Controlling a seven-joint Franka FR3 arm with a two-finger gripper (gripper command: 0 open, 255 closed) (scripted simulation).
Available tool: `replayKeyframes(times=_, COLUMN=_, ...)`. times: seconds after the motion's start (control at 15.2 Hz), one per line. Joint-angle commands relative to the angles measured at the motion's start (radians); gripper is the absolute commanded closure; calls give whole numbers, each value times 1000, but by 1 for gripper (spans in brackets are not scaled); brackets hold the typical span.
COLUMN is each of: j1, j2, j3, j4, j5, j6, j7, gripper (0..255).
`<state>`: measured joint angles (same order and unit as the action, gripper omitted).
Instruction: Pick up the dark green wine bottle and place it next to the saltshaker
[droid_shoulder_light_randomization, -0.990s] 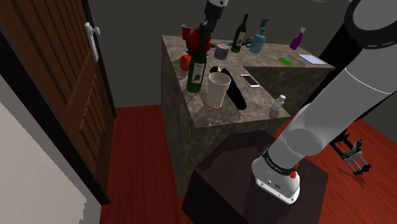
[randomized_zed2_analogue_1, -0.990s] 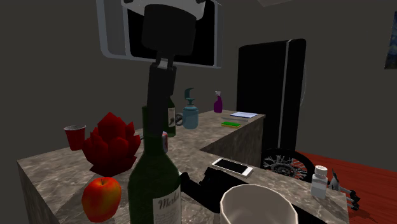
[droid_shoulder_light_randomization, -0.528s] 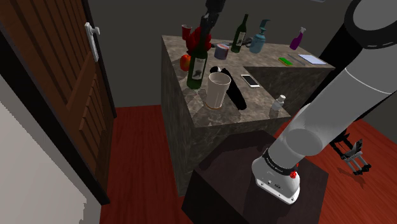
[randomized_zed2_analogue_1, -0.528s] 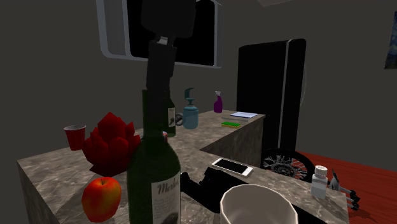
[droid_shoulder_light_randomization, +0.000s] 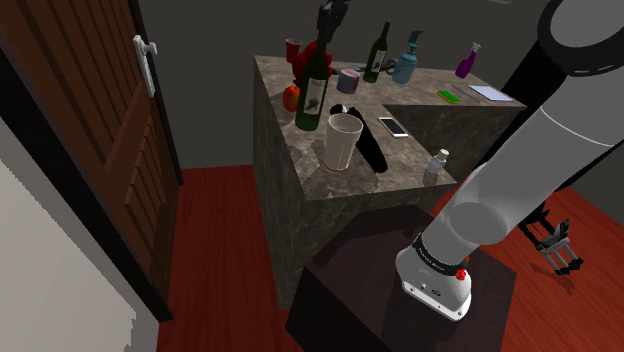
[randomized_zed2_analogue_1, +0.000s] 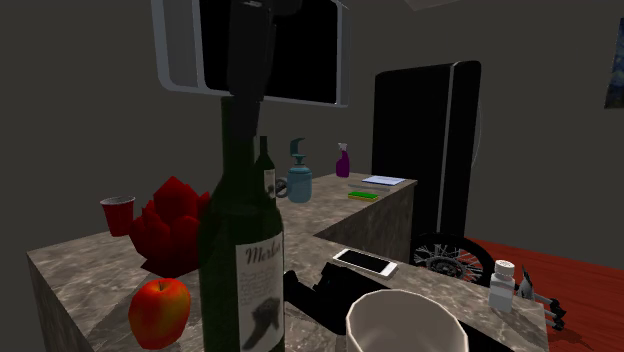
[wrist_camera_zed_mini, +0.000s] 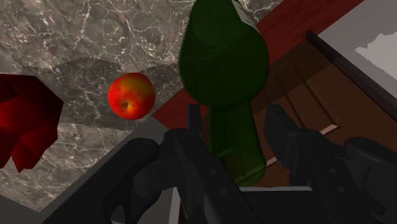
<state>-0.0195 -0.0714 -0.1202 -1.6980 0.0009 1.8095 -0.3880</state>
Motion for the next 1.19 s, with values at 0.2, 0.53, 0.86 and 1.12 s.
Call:
replayKeyframes(times=0.2, j1=0, j2=18, j3=-1, j4=88, j5=2, j6=-70, j7=-1, gripper=255)
replayKeyframes(times=0.53, j1=-1, j2=42, j3=-2, j4=186, j5=6, j6=-144, j7=-3, gripper=255)
replayKeyframes(times=0.86, j1=-3, j2=74, j3=-4, j4=296, j5=10, j6=-222, j7=-5, gripper=255)
replayKeyframes(times=1.12, j1=-4, j2=99, j3=-5, j4=370, j5=14, j6=-272, j7=-7, gripper=255)
